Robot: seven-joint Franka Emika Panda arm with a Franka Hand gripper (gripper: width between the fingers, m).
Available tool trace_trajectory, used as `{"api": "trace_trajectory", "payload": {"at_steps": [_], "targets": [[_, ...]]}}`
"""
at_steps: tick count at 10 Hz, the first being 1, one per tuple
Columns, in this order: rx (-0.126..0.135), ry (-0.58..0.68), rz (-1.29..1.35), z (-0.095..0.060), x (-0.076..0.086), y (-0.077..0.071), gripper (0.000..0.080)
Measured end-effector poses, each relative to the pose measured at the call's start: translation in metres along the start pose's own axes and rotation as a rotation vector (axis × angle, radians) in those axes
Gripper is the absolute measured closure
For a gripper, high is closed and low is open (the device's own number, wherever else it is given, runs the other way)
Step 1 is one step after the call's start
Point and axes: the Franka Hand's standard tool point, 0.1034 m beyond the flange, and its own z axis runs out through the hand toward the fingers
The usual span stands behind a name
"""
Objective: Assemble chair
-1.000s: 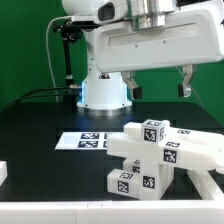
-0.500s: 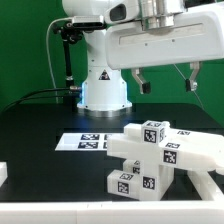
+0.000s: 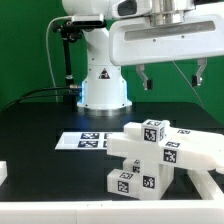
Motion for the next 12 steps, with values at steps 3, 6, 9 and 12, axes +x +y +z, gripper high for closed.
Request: {"api": "trace_trajectory", "payload": {"at_steps": [3, 6, 9, 12], "targets": [[-0.011, -0.101, -0.146, 0.032, -0.054, -0.01, 0.0151], [-0.012, -0.11, -0.123, 0.035, -0.059, -0.013, 0.0151], [-0.001, -0.178, -0.133, 0.058, -0.086, -0.004, 0.0151], [-0.006, -0.244, -0.107, 0.089, -0.107, -0.003, 0.0151]]}}
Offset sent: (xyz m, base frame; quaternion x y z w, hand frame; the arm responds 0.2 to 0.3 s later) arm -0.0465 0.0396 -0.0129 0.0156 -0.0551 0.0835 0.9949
